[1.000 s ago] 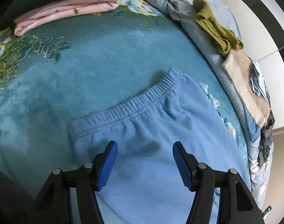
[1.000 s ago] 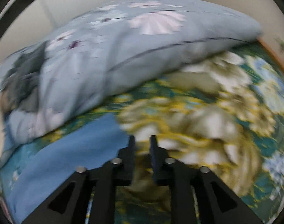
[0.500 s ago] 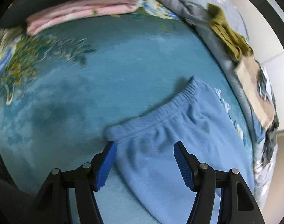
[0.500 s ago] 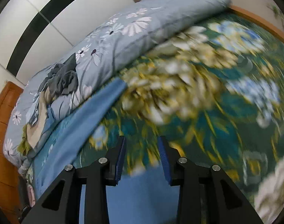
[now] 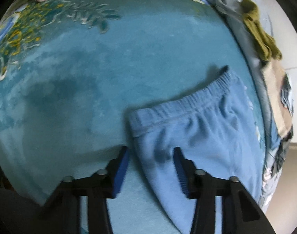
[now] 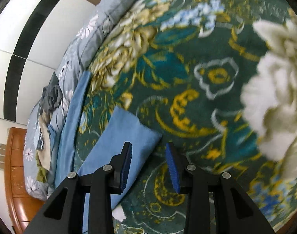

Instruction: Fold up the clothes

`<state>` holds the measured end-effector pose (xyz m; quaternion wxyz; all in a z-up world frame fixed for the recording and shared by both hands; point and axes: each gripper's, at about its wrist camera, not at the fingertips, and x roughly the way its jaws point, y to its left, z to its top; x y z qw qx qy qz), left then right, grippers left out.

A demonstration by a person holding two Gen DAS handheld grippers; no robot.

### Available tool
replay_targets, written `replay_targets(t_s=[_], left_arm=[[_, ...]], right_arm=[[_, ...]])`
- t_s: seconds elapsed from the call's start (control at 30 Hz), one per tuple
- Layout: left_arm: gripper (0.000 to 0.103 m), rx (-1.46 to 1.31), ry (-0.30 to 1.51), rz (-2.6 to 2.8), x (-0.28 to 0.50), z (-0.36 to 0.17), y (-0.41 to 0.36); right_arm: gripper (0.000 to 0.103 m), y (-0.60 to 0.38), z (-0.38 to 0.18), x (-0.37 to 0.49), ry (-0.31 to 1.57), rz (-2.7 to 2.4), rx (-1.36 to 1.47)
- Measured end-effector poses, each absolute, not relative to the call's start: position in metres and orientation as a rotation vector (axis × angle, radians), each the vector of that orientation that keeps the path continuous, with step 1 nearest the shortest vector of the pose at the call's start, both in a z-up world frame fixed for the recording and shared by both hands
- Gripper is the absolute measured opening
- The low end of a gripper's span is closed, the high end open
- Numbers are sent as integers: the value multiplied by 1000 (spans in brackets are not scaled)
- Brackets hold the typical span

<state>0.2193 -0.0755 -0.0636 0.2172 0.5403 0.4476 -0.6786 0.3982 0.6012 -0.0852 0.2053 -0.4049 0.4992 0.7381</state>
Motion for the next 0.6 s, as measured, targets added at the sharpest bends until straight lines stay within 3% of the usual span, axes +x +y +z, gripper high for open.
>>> replay_targets(t_s=[0.23,0.27,0.33,0.4,0.6], left_arm=[[19,1474,1313,-1858,224,-69,-81],[17,1466,1320,-1860,225,-69,-82],[12,1444,1336,-1868,227,-66,-84],[7,1403,1361,-1888,229,-61,-86],[6,1262,1467,-1977,236,-34,-88]], right_arm=[[35,576,-101,389,1539,2091,-1116],[32,573,-103,390,1571,2088,-1103],[6,568,-107,390,1620,2083,-1080],[3,568,-107,389,1651,2080,-1060],[2,578,-55,374,1768,2275,-836]])
